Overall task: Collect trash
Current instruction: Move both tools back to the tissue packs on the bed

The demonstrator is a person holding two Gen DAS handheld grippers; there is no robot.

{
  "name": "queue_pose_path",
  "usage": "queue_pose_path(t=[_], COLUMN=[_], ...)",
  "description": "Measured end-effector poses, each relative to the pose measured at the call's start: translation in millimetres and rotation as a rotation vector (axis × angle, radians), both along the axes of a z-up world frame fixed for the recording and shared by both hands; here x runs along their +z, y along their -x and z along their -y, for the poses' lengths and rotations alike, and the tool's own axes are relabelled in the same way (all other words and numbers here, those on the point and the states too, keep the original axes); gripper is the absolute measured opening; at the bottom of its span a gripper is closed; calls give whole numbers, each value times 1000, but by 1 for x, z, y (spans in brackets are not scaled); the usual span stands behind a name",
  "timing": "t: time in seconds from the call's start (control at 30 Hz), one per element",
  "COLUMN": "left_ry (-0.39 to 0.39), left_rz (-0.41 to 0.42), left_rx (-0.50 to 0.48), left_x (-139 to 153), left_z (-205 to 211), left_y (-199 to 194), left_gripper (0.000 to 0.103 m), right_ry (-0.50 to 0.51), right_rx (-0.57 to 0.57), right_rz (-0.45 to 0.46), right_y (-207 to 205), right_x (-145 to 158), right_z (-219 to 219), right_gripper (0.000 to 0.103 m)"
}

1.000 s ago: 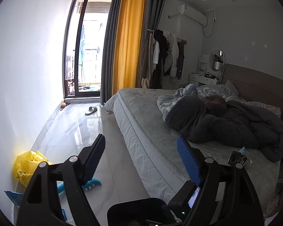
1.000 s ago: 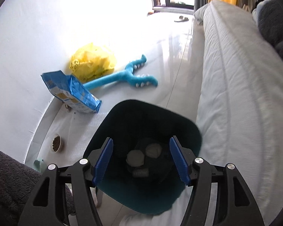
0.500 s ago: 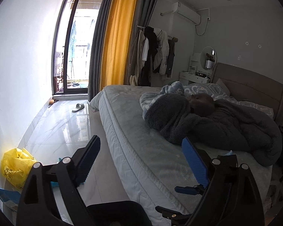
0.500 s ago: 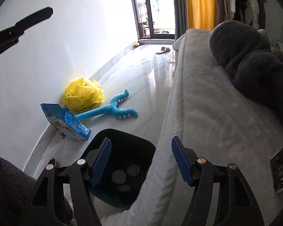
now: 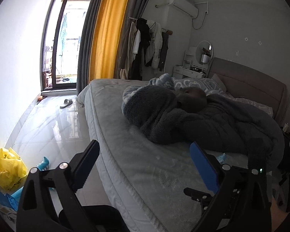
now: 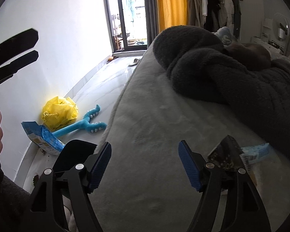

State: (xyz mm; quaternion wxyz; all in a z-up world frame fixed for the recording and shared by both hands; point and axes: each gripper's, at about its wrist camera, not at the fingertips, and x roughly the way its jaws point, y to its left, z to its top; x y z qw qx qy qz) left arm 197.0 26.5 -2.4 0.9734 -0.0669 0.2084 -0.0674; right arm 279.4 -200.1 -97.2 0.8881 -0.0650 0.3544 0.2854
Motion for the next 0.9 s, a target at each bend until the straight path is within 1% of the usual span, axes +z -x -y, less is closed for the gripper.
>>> queue_pose_path(t=[0.27, 0.4, 0.6, 0.77, 0.83, 0.9], left_ry=[-2, 6, -12, -26, -20, -27], left_rz=[-21, -34, -46, -72, -97, -100], left_rx=[-46, -78, -134, -201, -252, -290], left_x=[-10, -15, -25, -37, -44, -50], left_z=[30, 44, 69, 96, 107, 114], left_y=[-19, -28, -41, -52, -57, -59], left_gripper=[96, 96, 96, 96, 96, 96], right_ry=[-22, -49, -111, -159, -193, -227], right_rx=[-125, -183, -248, -297, -302, -299], right_rz=[0, -31, -69, -110, -140, -170], right_y=[-20, -35, -54, -71, -77, -83], right_x=[7, 4, 2, -2, -6, -8], right_z=[56, 82, 115, 138, 145, 151], right_gripper=[73, 73, 73, 73, 73, 73])
